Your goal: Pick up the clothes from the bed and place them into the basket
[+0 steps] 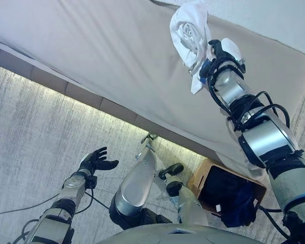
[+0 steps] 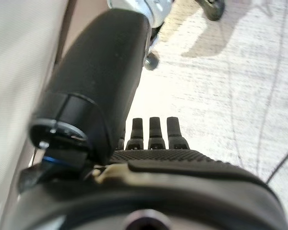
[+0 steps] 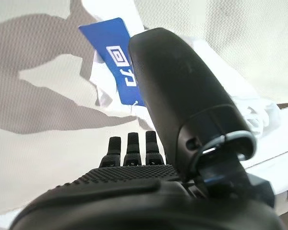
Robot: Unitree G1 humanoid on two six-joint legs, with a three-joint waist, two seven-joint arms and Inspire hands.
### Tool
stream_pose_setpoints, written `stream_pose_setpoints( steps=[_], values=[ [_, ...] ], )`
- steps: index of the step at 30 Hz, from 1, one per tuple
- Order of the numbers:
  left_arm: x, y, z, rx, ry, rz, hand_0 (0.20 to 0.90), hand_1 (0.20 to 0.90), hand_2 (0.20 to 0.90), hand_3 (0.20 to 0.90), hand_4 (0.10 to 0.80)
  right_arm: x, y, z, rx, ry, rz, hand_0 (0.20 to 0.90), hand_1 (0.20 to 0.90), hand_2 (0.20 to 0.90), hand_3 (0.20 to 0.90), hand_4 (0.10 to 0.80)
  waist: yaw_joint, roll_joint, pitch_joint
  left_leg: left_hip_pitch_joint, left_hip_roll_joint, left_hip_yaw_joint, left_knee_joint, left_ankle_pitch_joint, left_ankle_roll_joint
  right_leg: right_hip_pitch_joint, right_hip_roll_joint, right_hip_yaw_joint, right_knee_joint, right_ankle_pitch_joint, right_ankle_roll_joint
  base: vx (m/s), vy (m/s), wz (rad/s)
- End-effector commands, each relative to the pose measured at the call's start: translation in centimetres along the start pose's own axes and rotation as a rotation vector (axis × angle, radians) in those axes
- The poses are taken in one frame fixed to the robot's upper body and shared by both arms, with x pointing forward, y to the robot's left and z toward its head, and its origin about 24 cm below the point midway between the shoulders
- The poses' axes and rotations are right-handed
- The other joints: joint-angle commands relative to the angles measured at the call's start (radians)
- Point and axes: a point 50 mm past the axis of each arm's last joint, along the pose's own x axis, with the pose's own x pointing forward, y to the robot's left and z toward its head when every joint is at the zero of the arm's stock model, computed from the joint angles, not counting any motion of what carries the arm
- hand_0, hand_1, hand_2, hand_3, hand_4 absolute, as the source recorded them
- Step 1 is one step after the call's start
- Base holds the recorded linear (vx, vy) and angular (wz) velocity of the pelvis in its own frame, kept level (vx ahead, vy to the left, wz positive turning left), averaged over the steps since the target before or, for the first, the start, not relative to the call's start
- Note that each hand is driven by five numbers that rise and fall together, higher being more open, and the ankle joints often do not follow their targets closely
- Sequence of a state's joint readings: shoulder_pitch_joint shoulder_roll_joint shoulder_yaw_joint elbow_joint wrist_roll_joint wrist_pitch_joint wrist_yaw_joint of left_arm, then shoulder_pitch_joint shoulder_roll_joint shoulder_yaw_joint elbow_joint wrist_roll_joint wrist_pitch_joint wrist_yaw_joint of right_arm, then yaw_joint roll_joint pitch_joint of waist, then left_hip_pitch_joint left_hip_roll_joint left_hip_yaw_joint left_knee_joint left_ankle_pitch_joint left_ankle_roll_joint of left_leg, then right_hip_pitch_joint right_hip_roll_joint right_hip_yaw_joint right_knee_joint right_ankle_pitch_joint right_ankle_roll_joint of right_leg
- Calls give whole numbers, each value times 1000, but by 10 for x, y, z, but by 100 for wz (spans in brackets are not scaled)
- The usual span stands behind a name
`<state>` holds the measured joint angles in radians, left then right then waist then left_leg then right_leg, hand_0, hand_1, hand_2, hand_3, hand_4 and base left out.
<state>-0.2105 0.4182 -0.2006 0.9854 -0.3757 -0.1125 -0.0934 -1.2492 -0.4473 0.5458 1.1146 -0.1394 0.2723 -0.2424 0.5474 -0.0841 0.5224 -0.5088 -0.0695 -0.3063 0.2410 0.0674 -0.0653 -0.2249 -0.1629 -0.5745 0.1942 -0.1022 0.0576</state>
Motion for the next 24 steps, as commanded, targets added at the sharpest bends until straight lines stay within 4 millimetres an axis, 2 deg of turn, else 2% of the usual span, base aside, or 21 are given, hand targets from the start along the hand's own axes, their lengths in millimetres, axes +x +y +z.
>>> stream_pose_setpoints(
  steps=[1,4,5,6,12,15,18,21,24],
  values=[
    [-10,10,-15,-24,9,10,900,900,900,900,800,4,-48,41,21,-109,-169,900,900,900,900,800,28,29,-2,25,-3,64,-79,-52,92,-24,-77,-29,155,60,52,-15,53,3],
    [-11,8,-15,-27,-8,-11,900,900,900,900,800,5,-51,43,70,-59,-160,900,900,900,900,800,36,41,-2,-32,-8,53,-44,-51,94,-83,-81,-44,201,45,52,-23,49,1],
    [-11,8,-15,-29,-10,-15,900,900,900,900,800,5,-53,42,71,-39,-164,867,867,867,862,762,38,42,-2,-50,-9,52,-34,-51,96,-99,-81,-48,215,39,51,0,0,0],
    [-13,7,-16,-30,-18,-24,900,900,900,900,800,6,-57,41,82,-23,-173,300,300,300,200,100,44,47,-2,-79,-13,42,-19,-50,99,-127,-78,-57,238,34,51,0,0,0],
    [-18,7,-22,-28,-29,-61,900,900,900,900,800,6,-76,53,94,-73,-257,300,300,300,200,100,48,63,-2,-157,-28,24,26,-42,101,-200,-76,-71,292,14,51,-11,-4,2],
    [-20,7,-25,-29,-28,-62,900,900,900,900,800,4,-80,61,84,-114,-294,300,300,300,200,100,42,66,-2,-173,-26,24,31,-38,101,-218,-74,-66,301,14,53,0,0,0],
    [-21,6,-28,-27,-28,-55,900,900,900,900,800,0,-85,74,153,-195,-356,300,300,300,200,100,31,63,-2,-174,-20,27,32,-41,101,-222,-67,-57,292,18,53,-13,-9,-1],
    [-22,6,-31,-23,-22,-30,900,900,900,900,800,-10,-89,93,288,-322,-439,300,300,300,200,100,15,52,-2,-156,-11,37,37,-57,99,-209,-59,-39,268,34,55,-56,-37,-6],
    [-24,11,-37,-5,3,18,900,900,900,900,800,-25,-97,108,375,-472,-526,300,300,300,200,100,-11,22,-2,-99,1,57,35,-85,99,-162,-49,-9,230,64,60,-32,-53,-24]
  ],
)
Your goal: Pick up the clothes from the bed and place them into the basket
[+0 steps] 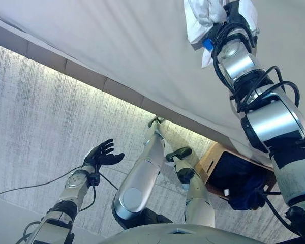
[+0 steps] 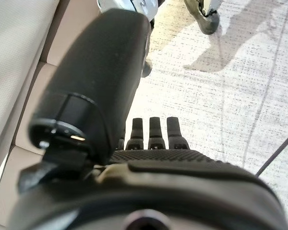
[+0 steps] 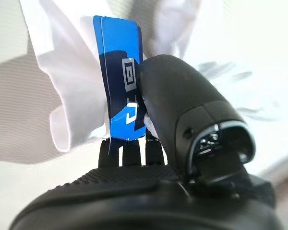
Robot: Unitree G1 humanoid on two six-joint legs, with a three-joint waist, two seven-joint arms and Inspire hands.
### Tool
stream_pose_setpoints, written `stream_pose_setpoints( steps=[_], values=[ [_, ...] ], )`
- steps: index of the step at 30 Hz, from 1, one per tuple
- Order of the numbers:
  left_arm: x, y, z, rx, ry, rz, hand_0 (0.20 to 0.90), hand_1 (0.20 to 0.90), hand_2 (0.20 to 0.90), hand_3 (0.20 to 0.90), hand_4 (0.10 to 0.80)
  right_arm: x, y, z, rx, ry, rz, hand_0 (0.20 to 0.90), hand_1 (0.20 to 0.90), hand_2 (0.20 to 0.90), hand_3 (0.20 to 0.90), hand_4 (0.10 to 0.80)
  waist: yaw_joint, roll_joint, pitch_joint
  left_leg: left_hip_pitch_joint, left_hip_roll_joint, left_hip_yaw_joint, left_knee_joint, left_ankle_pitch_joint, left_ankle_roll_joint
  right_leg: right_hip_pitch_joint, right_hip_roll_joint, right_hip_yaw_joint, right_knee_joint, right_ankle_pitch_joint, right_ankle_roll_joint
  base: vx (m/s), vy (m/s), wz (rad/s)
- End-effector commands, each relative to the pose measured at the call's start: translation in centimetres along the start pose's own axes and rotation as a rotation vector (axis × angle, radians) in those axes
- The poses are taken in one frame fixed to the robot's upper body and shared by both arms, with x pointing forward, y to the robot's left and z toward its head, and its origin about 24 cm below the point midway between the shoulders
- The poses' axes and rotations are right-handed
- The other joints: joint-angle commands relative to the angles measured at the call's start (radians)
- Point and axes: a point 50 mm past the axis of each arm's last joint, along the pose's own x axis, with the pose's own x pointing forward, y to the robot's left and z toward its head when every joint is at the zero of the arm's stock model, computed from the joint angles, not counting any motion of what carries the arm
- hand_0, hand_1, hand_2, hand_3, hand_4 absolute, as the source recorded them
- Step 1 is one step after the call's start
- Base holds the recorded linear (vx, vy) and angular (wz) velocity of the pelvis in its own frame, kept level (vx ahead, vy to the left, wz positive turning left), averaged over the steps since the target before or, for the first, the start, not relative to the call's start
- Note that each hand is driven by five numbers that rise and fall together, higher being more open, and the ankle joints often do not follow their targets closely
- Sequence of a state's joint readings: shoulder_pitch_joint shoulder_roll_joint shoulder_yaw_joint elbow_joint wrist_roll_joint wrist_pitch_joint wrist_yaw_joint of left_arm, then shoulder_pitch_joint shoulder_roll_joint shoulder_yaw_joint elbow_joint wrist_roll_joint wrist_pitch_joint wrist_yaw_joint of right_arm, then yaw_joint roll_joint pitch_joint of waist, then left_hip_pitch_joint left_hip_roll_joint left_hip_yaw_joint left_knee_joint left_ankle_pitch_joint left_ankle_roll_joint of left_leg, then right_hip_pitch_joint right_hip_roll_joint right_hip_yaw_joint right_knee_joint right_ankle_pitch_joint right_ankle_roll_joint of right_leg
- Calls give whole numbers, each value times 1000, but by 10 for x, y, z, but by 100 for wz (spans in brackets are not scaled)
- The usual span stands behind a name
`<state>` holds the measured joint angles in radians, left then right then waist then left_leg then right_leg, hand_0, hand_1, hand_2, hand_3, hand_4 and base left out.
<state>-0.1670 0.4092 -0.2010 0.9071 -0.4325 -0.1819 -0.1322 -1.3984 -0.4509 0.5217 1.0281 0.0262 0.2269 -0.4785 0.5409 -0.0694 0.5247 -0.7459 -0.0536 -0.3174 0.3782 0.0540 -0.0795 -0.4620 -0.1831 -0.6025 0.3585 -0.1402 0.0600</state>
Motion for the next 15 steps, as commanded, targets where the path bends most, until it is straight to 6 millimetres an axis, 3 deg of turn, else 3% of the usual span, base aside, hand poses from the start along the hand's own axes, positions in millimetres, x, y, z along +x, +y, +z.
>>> stream_pose_setpoints(
  steps=[1,3,7,10,15],
  values=[
    [-26,24,-43,58,122,105,900,900,900,900,800,-6,-39,62,197,-371,-233,300,300,300,200,100,-19,-11,-5,175,-9,80,-111,-83,112,107,-22,40,37,118,59,-1,-84,-48],
    [-28,29,-47,90,158,145,900,900,900,900,800,-16,-58,69,342,-456,-286,300,300,300,200,100,-51,-41,-5,258,4,107,-138,-99,112,171,-16,81,-6,144,62,30,-106,-52],
    [-33,35,-61,187,252,185,900,900,900,900,800,-38,-89,74,534,-570,-359,300,300,300,200,100,-107,-64,-43,439,29,170,-222,-111,107,310,5,150,-104,154,61,106,-94,-45],
    [-37,31,-73,217,315,181,900,900,900,900,800,-47,-101,67,546,-587,-381,300,300,300,200,100,-163,-60,-127,541,28,202,-293,-90,108,390,24,187,-190,163,45,89,-47,-57],
    [-40,19,-86,274,406,145,900,900,900,900,800,-53,-113,41,475,-545,-364,300,300,300,200,100,-275,-47,-285,679,21,242,-362,-93,112,478,65,275,-265,144,46,124,-64,-29]
  ],
)
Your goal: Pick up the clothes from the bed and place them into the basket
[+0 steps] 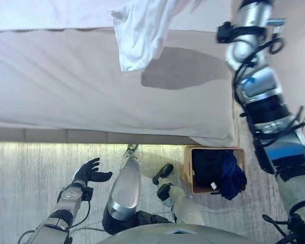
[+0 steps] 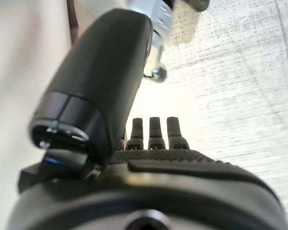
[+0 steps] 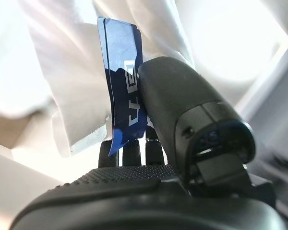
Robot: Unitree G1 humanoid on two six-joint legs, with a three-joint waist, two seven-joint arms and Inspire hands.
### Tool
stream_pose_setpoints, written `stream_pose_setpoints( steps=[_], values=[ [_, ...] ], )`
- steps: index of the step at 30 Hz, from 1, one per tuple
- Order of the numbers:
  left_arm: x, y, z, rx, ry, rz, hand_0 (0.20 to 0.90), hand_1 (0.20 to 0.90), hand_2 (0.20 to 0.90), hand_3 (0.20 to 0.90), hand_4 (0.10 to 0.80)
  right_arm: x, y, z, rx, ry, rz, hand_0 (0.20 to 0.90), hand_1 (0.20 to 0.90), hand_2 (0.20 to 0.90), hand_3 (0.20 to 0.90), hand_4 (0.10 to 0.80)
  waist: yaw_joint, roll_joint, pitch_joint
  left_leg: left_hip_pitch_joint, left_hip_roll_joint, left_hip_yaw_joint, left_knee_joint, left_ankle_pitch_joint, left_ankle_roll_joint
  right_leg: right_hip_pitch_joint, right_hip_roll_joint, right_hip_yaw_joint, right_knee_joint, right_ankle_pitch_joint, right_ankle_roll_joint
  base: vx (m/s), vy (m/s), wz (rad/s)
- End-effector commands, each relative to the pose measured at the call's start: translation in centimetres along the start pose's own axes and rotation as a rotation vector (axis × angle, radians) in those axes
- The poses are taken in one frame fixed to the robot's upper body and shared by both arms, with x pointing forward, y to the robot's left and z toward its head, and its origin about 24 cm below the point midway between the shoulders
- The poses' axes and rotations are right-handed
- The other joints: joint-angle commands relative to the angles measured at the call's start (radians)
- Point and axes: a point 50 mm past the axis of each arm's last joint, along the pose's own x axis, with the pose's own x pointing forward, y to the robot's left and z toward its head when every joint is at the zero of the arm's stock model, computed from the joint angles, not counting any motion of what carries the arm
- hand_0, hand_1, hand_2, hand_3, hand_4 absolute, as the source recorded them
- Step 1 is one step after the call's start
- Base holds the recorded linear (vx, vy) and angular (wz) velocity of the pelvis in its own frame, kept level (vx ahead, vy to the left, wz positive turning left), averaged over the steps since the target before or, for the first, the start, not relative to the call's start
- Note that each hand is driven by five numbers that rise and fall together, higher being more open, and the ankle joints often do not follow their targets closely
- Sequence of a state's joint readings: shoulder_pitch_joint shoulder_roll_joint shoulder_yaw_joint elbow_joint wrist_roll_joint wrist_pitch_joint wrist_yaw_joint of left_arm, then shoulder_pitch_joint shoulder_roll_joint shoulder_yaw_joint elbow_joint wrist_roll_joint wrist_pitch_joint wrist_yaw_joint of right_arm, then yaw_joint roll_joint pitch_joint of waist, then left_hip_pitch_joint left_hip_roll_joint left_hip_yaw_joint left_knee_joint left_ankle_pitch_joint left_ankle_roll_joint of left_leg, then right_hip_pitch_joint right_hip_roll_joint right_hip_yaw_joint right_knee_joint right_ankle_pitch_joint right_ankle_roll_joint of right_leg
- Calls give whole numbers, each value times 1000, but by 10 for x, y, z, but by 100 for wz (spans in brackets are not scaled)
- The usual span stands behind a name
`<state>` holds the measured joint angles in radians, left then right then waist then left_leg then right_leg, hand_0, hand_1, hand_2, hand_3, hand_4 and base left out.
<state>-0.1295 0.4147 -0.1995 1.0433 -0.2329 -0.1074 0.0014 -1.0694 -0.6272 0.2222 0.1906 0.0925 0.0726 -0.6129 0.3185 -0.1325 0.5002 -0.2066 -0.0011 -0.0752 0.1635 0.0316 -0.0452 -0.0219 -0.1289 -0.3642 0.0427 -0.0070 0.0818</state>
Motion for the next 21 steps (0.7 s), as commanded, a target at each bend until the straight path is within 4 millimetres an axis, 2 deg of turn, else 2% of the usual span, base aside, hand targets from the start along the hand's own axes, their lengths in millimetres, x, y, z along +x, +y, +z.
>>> stream_pose_setpoints(
  steps=[1,7,8,14,20,21],
  values=[
    [-12,-9,-42,112,144,-21,900,900,900,900,800,5,-26,15,-11,-105,-66,300,300,300,200,100,-62,18,-272,151,-31,6,-154,-70,78,43,14,43,45,10,24,118,-70,-34],
    [-11,-22,-47,145,215,-59,900,900,900,900,800,4,-50,0,-76,-40,-63,300,300,300,200,100,-163,48,-388,255,-19,85,-227,-62,71,92,34,106,-11,15,13,87,-72,-36],
    [-10,-25,-46,130,224,-68,900,900,900,900,800,6,-60,-4,-100,-22,-62,300,300,300,200,100,-188,56,-405,275,-17,100,-237,-63,67,101,40,120,-20,12,8,42,-114,-44],
    [-12,-32,-53,157,262,-108,900,900,900,900,800,-2,-93,-26,-205,72,-16,300,300,300,200,100,-263,62,-440,321,-7,148,-240,-79,60,121,61,179,-47,-8,-13,48,-110,-32],
    [-15,-31,-59,163,288,-119,900,900,900,900,800,-17,-111,-52,-278,175,21,300,300,300,200,100,-307,63,-441,341,-2,187,-247,-83,51,133,77,213,-99,14,-17,-14,-105,-27],
    [-15,-29,-61,169,298,-117,900,900,900,900,800,-22,-115,-62,-309,218,39,300,300,300,200,100,-313,63,-441,344,0,195,-247,-83,47,135,81,218,-110,20,-17,14,-133,-27]
  ],
)
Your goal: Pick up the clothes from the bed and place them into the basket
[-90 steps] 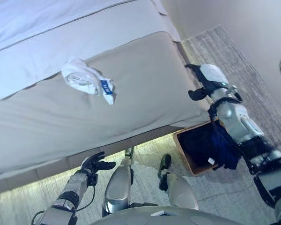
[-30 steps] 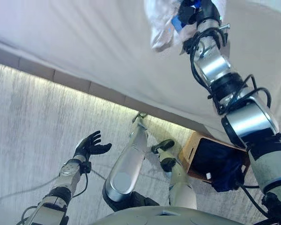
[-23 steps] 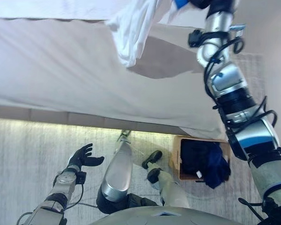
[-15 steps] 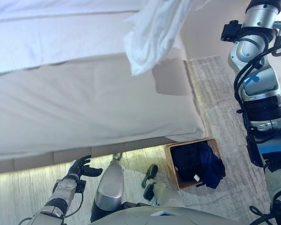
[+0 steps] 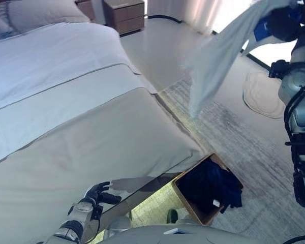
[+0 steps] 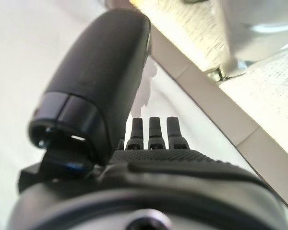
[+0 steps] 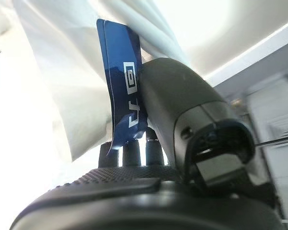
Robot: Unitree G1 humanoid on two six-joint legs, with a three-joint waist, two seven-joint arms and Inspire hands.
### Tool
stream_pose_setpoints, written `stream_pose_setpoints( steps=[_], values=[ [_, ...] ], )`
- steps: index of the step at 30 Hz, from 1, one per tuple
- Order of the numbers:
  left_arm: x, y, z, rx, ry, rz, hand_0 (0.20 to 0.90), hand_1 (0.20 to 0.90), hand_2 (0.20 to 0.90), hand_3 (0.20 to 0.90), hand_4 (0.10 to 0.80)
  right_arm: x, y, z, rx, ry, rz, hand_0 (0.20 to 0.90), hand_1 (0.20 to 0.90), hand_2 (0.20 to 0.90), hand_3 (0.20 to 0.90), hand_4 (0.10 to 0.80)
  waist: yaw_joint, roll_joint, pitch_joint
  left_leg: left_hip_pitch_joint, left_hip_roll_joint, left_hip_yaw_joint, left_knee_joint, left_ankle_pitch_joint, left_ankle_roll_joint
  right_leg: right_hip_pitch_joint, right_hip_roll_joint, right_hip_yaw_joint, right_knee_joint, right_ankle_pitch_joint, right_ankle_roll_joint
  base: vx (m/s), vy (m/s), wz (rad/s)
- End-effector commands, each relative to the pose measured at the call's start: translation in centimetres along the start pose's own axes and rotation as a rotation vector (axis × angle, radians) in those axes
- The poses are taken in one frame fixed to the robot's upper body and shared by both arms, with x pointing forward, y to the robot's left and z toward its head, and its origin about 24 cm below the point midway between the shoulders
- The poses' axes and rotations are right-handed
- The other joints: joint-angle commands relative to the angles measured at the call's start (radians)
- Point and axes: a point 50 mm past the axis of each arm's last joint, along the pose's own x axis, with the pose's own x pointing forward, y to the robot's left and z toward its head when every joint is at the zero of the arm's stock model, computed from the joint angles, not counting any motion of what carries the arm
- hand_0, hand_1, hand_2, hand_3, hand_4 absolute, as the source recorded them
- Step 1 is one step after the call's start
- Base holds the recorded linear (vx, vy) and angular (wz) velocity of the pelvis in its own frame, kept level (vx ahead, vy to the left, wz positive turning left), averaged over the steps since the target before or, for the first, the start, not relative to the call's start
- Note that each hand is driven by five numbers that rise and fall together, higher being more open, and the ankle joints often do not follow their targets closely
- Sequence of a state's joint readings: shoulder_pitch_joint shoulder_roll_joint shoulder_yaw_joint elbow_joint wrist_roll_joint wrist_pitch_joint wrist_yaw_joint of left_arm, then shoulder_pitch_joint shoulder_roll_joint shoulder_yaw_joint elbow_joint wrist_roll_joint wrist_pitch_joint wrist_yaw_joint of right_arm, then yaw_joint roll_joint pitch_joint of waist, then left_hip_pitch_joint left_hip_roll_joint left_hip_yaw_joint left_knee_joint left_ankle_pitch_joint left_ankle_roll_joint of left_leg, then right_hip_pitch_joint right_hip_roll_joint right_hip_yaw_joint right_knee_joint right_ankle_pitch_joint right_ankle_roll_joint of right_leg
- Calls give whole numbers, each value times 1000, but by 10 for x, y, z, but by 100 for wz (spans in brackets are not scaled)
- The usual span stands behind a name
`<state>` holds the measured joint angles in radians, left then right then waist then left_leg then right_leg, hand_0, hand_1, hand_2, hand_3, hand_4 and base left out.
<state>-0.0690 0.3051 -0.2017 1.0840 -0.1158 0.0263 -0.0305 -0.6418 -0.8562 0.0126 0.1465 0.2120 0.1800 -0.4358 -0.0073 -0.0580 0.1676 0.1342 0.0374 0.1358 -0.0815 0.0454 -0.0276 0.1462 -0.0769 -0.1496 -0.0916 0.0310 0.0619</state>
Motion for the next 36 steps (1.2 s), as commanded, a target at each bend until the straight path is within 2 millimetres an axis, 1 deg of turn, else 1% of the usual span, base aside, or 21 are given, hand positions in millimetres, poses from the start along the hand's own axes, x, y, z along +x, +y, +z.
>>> stream_pose_setpoints(
  steps=[1,2,4,5,8,10,14,16,17,19,20,21,22,23,24,25,28,31,34,35,36],
  values=[
    [-2,13,-17,103,83,25,900,900,900,900,800,14,-27,21,-80,-123,-49,300,300,300,200,100,8,-11,-109,4,-38,-13,-2,-98,30,-33,33,12,18,-15,3,24,-128,-21],
    [-2,14,-17,104,87,27,900,900,900,900,800,13,-27,17,-101,-112,-47,300,300,300,200,100,6,-11,-110,4,-37,-11,-1,-98,30,-34,34,16,18,-15,2,26,-116,-14],
    [-3,18,-20,106,99,29,900,900,900,900,800,5,-26,0,-147,-66,-34,300,300,300,200,100,-6,-6,-105,2,-33,-4,5,-98,30,-43,37,28,26,-18,-2,14,-100,-6],
    [-3,18,-21,106,101,28,900,900,900,900,800,4,-26,-2,-149,-56,-33,300,300,300,200,100,-7,-6,-105,1,-33,-3,6,-98,30,-45,38,30,27,-19,-2,-2,-95,-6],
    [-3,18,-19,88,91,31,900,900,900,900,800,-10,-19,-24,-153,8,-10,300,300,300,200,100,-22,5,-88,-9,-26,4,16,-96,29,-60,45,42,41,-23,-9,-19,-97,-12],
    [-2,18,-13,80,70,37,900,900,900,900,800,-21,-12,-40,-156,60,19,300,300,300,200,100,-31,14,-70,-22,-19,6,25,-94,29,-75,48,45,54,-29,-15,-48,-123,-11],
    [1,19,7,51,4,46,900,900,900,900,800,-34,0,-57,-171,117,66,300,300,300,200,100,-44,35,-25,-62,-8,0,50,-88,27,-117,47,45,91,-42,-25,-106,-82,-9],
    [2,18,26,-37,-69,41,900,900,900,900,800,-38,5,-64,-202,136,85,300,300,300,200,100,-51,52,18,-90,-5,-6,64,-81,23,-148,44,40,120,-51,-33,-130,-51,-5],
    [2,18,31,-71,-90,38,900,900,900,900,800,-39,5,-66,-206,145,88,300,300,300,200,100,-53,55,26,-97,-5,-8,68,-80,22,-156,43,38,128,-54,-34,-130,-45,-7],
    [1,18,64,-309,-224,13,900,900,900,900,800,-44,9,-76,-240,183,84,300,300,300,200,100,-60,76,80,-144,-7,-20,96,-73,18,-207,34,26,184,-75,-45,-153,-41,-5],
    [1,19,66,-322,-234,14,900,900,900,900,800,-44,9,-76,-241,183,84,300,300,300,200,100,-62,76,82,-148,-8,-22,100,-73,18,-211,34,25,189,-78,-45,-149,-29,-2],
    [-1,19,80,-414,-303,-2,900,900,900,900,800,-48,11,-83,-259,203,83,300,300,300,200,100,-67,86,109,-173,-11,-28,115,-68,15,-234,30,24,209,-84,-49,-109,-13,1],
    [-2,19,87,-451,-338,-10,900,900,900,900,800,-50,11,-85,-266,208,76,300,300,300,200,100,-70,92,122,-188,-13,-31,124,-65,13,-248,28,23,221,-88,-51,-188,-16,2],
    [-6,20,102,-511,-415,-21,900,900,900,900,800,-51,11,-90,-288,216,61,300,300,300,200,100,-73,108,155,-216,-15,-35,141,-59,8,-274,23,20,239,-93,-54,-164,-9,2],
    [-7,22,108,-537,-453,-25,900,900,900,900,800,-51,11,-92,-293,223,57,300,300,300,200,100,-75,116,168,-229,-16,-37,148,-57,7,-287,21,18,247,-96,-56,-191,-17,1],
    [-11,25,122,-573,-509,-31,900,900,900,900,800,-50,11,-94,-294,224,44,300,300,300,200,100,-77,129,192,-252,-18,-38,160,-54,5,-311,18,16,263,-101,-59,-155,-19,0],
    [-20,33,152,-642,-634,-38,900,900,900,900,800,-46,16,-94,-315,221,16,300,300,300,200,100,-79,162,248,-330,-23,-41,208,-50,4,-396,9,19,329,-120,-69,-162,-25,-2],
    [-27,38,168,-680,-710,-51,900,900,900,900,800,-43,22,-96,-320,235,1,300,300,300,200,100,-77,189,292,-403,-32,-41,272,-57,7,-484,2,20,432,-158,-82,-97,-44,-5],
    [-31,43,176,-699,-743,-46,900,900,900,900,800,-40,27,-97,-342,243,1,300,300,300,200,100,-70,206,322,-482,-44,-39,347,-71,14,-572,-4,19,542,-201,-97,-91,-42,1],
    [-33,46,178,-703,-753,-43,900,900,900,900,800,-39,28,-97,-346,248,-2,300,300,300,200,100,-67,207,335,-515,-51,-35,393,-84,21,-612,-8,19,597,-218,-103,-17,-92,6],
    [-34,51,179,-689,-755,-34,900,900,900,900,800,-40,30,-99,-339,265,-5,300,300,300,200,100,-63,203,343,-538,-60,-40,442,-125,22,-637,-11,28,652,-262,-101,-12,-81,5]
  ],
)
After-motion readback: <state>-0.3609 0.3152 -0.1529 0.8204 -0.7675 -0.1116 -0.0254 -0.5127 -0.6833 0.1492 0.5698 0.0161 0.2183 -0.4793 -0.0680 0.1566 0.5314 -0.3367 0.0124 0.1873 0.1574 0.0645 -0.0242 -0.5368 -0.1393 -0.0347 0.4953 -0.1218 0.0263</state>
